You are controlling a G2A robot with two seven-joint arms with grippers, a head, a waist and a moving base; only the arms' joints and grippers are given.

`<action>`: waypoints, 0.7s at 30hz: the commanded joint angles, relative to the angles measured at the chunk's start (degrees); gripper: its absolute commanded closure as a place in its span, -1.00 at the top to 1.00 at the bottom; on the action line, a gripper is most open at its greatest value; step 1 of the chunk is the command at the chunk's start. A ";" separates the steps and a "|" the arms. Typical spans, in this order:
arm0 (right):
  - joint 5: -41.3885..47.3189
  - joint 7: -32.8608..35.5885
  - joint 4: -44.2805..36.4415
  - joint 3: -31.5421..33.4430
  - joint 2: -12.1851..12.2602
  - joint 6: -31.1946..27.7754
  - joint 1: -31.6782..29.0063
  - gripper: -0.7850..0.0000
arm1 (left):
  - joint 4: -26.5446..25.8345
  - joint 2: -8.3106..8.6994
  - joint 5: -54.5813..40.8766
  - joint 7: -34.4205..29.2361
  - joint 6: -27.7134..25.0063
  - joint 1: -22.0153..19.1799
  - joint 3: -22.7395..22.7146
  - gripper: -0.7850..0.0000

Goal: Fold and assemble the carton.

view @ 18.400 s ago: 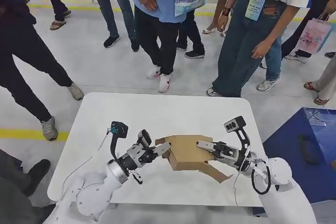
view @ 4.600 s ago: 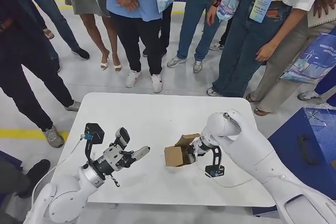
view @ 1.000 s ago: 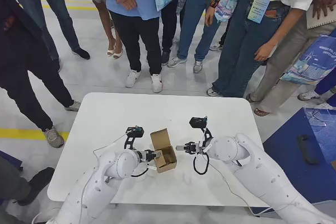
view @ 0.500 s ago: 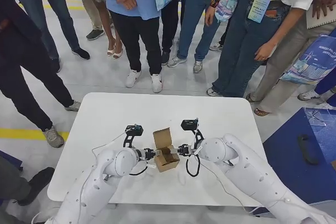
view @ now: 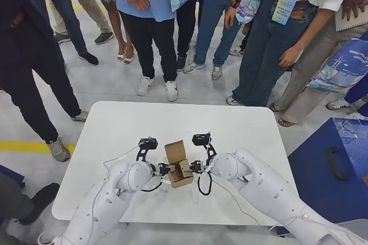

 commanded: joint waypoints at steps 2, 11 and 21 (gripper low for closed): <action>-0.71 0.28 0.61 -0.45 -0.52 0.33 0.35 1.00 | 1.05 -0.25 -0.46 0.23 -0.37 -0.54 0.06 1.00; -1.15 1.14 1.05 0.48 -1.52 1.65 1.33 1.00 | 1.52 0.14 -2.83 1.28 -6.77 -0.89 -3.20 1.00; 10.74 1.35 -1.34 13.35 0.42 0.66 -2.32 1.00 | -6.44 2.46 -8.05 7.18 -29.47 5.22 -11.25 1.00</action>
